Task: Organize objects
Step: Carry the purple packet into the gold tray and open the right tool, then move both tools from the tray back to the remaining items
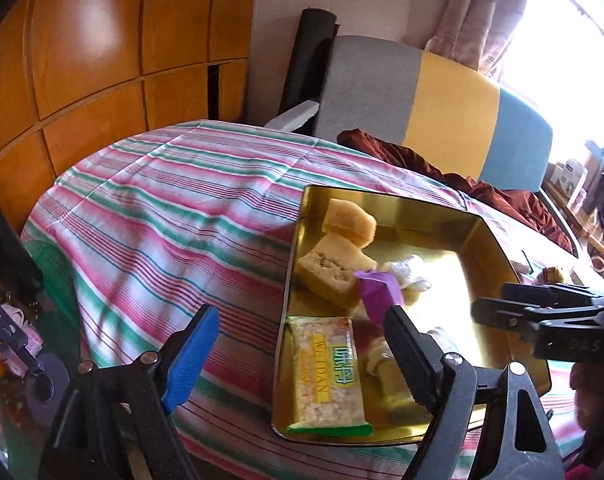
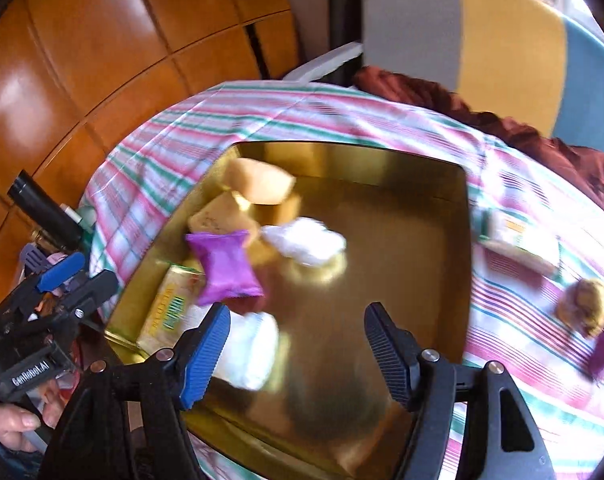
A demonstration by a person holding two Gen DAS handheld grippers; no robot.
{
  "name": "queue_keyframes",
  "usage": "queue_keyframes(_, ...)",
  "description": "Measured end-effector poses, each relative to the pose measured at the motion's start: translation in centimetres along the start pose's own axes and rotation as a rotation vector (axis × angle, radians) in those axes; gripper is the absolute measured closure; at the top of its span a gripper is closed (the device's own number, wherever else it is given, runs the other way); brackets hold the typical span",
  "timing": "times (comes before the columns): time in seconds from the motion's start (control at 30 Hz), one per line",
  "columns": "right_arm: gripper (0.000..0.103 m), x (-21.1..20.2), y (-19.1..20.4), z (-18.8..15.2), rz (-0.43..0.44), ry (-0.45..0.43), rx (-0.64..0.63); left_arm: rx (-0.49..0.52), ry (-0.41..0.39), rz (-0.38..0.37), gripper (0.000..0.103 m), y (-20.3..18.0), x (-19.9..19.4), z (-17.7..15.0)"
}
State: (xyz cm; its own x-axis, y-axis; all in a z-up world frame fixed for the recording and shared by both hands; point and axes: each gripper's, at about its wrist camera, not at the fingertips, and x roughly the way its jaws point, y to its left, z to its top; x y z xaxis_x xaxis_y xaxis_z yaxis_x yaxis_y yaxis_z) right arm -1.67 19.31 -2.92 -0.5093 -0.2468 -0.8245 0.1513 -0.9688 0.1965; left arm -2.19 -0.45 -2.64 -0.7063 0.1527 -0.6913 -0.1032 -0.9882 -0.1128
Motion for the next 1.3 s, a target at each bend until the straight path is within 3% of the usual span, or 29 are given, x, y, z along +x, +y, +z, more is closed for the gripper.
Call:
queue_keyframes(0.2,0.032,-2.8,-5.4,-1.7,-0.081,-0.023,0.095,0.052,0.001,-0.022,0.019,-2.1,-0.2,0.2)
queue_keyframes(0.57,0.032,-7.6,-18.6,-6.2,-0.320,-0.009,0.286,0.230,-0.002,-0.113,0.019,-8.0,-0.5,1.1)
queue_keyframes(0.7,0.030,-9.7,-24.5,-8.3,-0.363,-0.051,0.457,0.329,-0.008,-0.152,0.019,-11.0,-0.6,1.6)
queue_keyframes(0.87,0.025,-11.0,-30.2,-11.5,-0.390,-0.073,0.766,0.471,0.007,-0.209,0.017,-15.3,0.0,2.6)
queue_keyframes(1.03,0.025,-11.4,-32.2,-12.9,-0.359,-0.078,0.891,0.639,0.007,-0.244,0.017,-20.4,1.1,3.3)
queue_keyframes(1.3,0.025,-12.0,-31.7,-12.2,-0.339,-0.115,0.858,0.843,0.056,-0.298,0.017,-27.6,5.3,4.6)
